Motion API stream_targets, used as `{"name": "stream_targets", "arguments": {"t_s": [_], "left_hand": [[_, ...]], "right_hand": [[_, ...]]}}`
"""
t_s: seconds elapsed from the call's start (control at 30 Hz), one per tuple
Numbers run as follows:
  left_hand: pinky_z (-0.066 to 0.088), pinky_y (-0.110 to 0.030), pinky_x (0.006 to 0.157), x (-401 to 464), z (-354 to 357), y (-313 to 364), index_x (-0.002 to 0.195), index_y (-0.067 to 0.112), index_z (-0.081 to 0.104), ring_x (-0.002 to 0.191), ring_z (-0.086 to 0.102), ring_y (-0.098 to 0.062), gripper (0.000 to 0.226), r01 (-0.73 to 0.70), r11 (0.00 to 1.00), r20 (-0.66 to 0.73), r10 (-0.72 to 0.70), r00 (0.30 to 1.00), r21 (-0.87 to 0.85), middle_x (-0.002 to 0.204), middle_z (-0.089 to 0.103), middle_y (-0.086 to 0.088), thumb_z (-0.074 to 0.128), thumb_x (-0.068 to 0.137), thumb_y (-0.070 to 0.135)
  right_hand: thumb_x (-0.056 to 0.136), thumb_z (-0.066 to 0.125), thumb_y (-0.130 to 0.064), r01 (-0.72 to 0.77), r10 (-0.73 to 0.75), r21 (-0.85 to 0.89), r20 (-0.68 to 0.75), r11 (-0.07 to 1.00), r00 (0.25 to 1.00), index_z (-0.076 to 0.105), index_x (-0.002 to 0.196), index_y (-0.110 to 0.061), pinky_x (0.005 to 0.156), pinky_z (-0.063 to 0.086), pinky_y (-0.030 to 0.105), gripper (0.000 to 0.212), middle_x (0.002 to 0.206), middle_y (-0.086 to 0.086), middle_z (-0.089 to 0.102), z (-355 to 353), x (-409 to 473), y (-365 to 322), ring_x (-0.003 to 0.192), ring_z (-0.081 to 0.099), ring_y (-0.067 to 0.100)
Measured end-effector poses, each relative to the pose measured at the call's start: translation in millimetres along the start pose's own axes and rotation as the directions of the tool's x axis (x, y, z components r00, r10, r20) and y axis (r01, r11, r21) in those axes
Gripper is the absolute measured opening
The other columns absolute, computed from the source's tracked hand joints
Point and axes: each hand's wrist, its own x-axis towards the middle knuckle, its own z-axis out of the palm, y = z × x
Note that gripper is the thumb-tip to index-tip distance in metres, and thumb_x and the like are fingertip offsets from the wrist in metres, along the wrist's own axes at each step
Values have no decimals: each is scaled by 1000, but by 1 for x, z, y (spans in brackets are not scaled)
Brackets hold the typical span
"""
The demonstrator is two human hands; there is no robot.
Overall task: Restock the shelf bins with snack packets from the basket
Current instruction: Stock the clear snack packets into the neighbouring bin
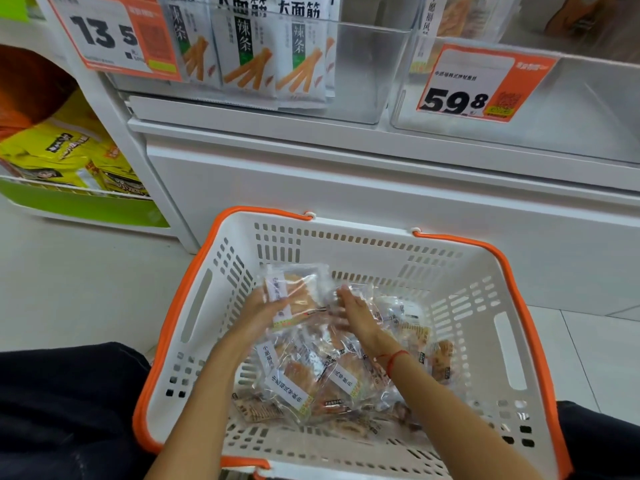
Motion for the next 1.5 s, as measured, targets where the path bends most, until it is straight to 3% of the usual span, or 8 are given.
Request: {"name": "stream_targets", "arguments": {"t_s": [0.17, 0.33, 0.43, 0.53, 0.8, 0.93, 1.23, 1.5], "left_hand": [[35, -48, 108, 11, -29, 2, 148, 14, 28, 131, 43, -29, 67, 36, 991, -172, -14, 985, 125, 147, 40, -10, 60, 90, 21], [37, -43, 105, 13, -36, 6, 148, 11, 26, 134, 39, -29, 63, 77, 993, -208, -58, 976, 85, 150, 36, -9, 56, 93, 16], [40, -34, 86, 10, -35, 9, 144, 10, 34, 120, 49, -25, 52, 72, 997, -204, -64, 977, 33, 142, 45, -10, 51, 96, 13], [43, -31, 70, 7, -34, 13, 136, 9, 43, 100, 52, -22, 39, 61, 998, -201, -63, 977, -13, 129, 55, -14, 46, 97, 8], [46, -40, 91, -3, -13, 25, 121, 7, 51, 107, 56, -29, 25, 95, 984, -89, -110, 990, -153, 120, 60, -15, 41, 100, 16], [38, -50, 104, -11, 11, 23, 132, 7, 45, 117, 52, -32, 37, 102, 982, 18, -100, 995, -159, 122, 57, -11, 35, 101, 25], [30, -48, 109, -15, 33, 25, 144, 20, 36, 140, 26, -24, 45, 134, 929, 43, -127, 991, -344, 153, 28, -4, 33, 102, 35], [43, -51, 99, -5, 37, 24, 121, 23, 56, 116, 54, -31, 46, 145, 905, -40, -176, 984, -401, 134, 53, -16, 23, 101, 48]], "right_hand": [[87, 64, -28, 143, -121, -677, 79, 722, 989, 51, 115, -15, 70, 48, 19, 34, 106, -1, 56, 10, -8, 22, 85, 54, 9], [77, 72, -26, 168, -125, -889, 126, 427, 984, 50, 92, -17, 81, 53, 31, 28, 91, 2, 59, 32, -8, 35, 86, 59, 19], [78, 62, -11, 198, -66, -830, 192, 521, 979, 42, 64, -22, 75, 54, 29, 27, 79, 1, 55, 27, -6, 36, 80, 59, 21], [83, 58, -5, 208, 61, -671, 355, 712, 933, 52, 91, -15, 65, 48, 16, 14, 95, 2, 56, 3, -9, 22, 87, 57, 19], [87, 65, -12, 13, 58, -151, 458, 989, 887, 60, 112, -7, 87, 53, 31, 26, 106, 7, 67, -112, -25, -41, 98, 65, 22], [85, 67, -10, 36, -74, 126, 313, 991, 947, 62, 104, -8, 71, 49, 22, 19, 91, 4, 68, -88, -30, -57, 80, 61, 16], [76, 77, -7, 205, -195, 66, -129, 977, 972, 72, 100, -9, 75, 59, 30, 25, 92, 18, 73, -46, -22, -47, 78, 71, 24], [75, 77, -5, 203, -197, 34, -123, 979, 973, 71, 100, -6, 56, 51, 16, 26, 78, 10, 69, -32, -21, -43, 58, 66, 7]]}}
